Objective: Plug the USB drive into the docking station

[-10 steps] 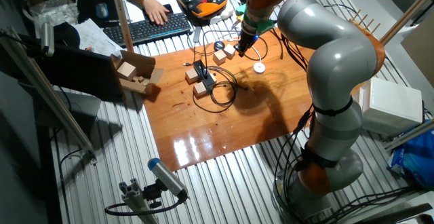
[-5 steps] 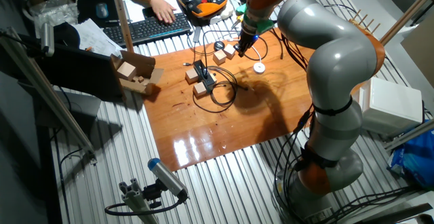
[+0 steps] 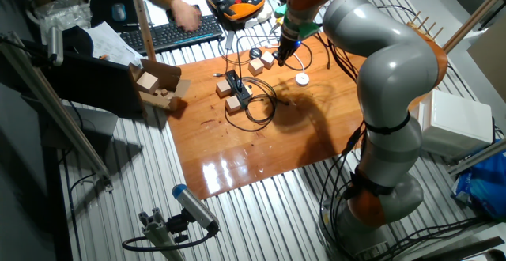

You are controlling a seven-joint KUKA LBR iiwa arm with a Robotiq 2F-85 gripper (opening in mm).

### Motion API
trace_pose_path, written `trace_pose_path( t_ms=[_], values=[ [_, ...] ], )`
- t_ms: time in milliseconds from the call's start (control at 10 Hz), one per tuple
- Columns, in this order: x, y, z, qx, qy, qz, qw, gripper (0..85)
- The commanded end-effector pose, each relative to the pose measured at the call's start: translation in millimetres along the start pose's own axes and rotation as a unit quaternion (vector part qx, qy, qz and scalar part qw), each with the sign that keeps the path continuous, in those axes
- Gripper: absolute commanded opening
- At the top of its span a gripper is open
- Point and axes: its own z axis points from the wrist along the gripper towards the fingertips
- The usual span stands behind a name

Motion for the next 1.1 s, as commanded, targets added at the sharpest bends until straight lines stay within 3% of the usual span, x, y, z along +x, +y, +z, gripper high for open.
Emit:
trace_pose_path(
  t_ms=[0,600,1000],
  values=[
    [-0.6,0.0,0.0,0.001,-0.001,0.0,1.0,0.0],
    [-0.3,0.8,-0.7,0.008,0.005,0.002,1.0,0.0],
    [1.9,2.0,-2.2,0.005,0.006,-0.004,1.0,0.0]
  ],
)
